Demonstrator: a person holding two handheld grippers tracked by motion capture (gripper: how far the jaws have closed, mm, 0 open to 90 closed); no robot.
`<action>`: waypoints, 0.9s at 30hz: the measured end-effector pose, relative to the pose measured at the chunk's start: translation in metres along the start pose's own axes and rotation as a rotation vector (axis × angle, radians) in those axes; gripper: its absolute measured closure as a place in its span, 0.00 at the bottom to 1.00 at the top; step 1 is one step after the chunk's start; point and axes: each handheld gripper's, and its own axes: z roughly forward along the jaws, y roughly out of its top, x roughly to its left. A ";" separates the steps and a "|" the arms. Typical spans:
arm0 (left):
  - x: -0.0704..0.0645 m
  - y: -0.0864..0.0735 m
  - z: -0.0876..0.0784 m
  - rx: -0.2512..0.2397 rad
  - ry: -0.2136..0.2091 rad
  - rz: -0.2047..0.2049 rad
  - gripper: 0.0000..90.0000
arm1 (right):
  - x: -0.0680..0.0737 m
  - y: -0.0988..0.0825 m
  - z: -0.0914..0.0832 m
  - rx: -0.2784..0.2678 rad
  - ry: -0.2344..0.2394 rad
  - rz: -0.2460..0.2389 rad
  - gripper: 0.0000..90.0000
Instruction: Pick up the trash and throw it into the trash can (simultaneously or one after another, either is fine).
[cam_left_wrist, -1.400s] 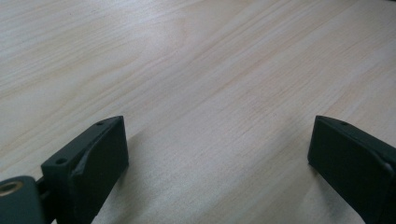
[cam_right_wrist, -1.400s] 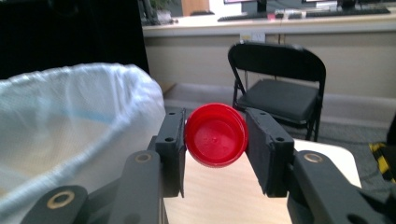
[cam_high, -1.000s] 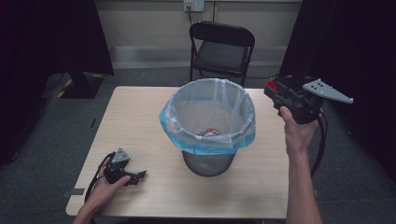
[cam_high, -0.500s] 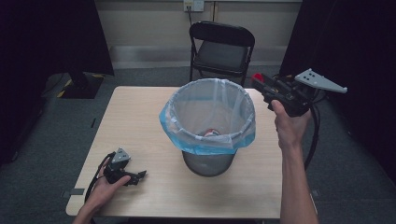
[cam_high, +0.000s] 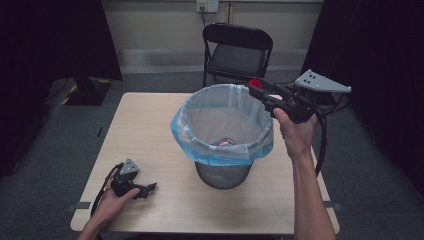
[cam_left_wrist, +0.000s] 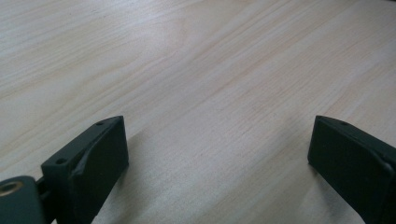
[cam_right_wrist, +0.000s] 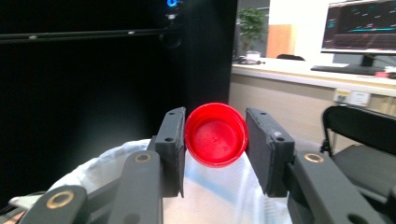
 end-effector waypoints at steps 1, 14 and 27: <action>0.000 0.000 0.000 0.000 -0.001 -0.001 0.05 | 0.001 0.000 0.002 0.004 0.010 0.001 0.67; 0.000 0.000 0.000 0.000 0.000 0.000 0.05 | 0.014 -0.001 0.028 0.115 0.085 -0.017 0.66; 0.000 0.000 0.000 0.000 0.000 -0.001 0.05 | 0.011 -0.003 0.040 0.198 0.060 -0.001 0.40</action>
